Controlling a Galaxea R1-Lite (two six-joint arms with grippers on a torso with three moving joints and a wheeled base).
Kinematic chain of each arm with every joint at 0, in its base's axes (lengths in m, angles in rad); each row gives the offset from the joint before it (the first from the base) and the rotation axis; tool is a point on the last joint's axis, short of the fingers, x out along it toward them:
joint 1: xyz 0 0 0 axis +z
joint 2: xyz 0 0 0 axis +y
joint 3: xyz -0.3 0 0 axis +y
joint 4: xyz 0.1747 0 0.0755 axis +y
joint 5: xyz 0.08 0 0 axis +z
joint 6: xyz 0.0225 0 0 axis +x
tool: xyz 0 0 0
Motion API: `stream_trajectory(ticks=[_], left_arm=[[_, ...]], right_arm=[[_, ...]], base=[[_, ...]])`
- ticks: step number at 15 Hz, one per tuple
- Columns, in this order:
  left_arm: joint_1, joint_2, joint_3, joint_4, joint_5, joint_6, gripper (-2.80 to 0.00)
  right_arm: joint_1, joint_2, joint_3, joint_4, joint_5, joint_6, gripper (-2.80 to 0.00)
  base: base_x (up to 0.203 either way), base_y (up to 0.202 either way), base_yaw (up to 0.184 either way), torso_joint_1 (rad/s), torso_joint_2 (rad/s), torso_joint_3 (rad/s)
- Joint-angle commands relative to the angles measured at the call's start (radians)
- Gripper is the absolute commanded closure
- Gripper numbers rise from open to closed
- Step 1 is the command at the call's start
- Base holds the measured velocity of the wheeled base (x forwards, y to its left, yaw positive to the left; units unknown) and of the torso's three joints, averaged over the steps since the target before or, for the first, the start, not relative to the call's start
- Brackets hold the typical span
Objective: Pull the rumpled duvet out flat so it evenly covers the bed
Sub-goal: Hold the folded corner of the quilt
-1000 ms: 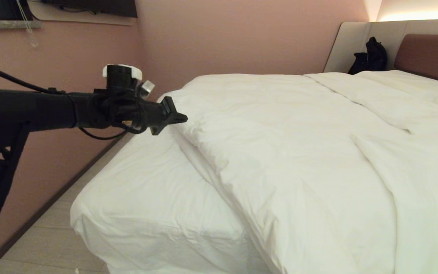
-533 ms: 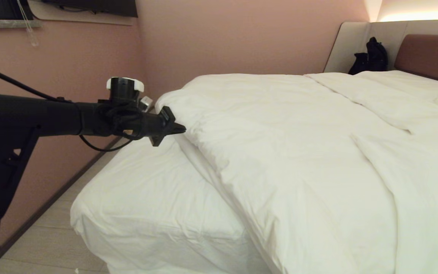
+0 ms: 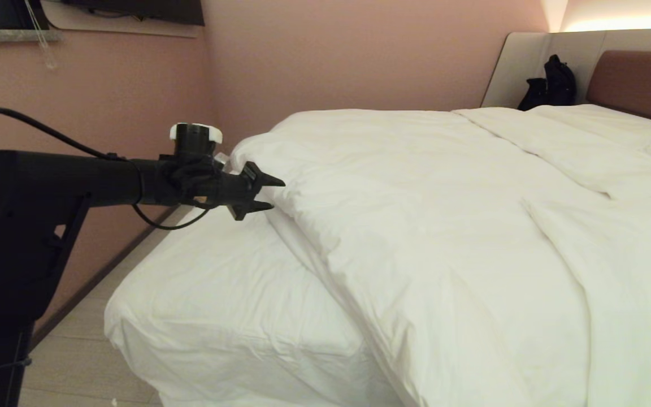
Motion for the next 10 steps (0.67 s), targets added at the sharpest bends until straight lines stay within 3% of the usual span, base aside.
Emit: stream_trajectory(ticks=[1,10], left_arm=[[0.003,0.035,-0.002,0.001,0.004,-0.009,-2.80],[0.004,0.124,-0.090,0.001,0.003,-0.059,-2.80]], right_arm=[[0.000,0.001,0.000,0.000,0.001,0.000,0.00],[0.000,0.001,0.000,0.000,0.001,0.000,0.00]], base=[[0.000,0.000,0.000,0.000,0.00,0.000],[0.000,0.000,0.000,0.000,0.00,0.000]])
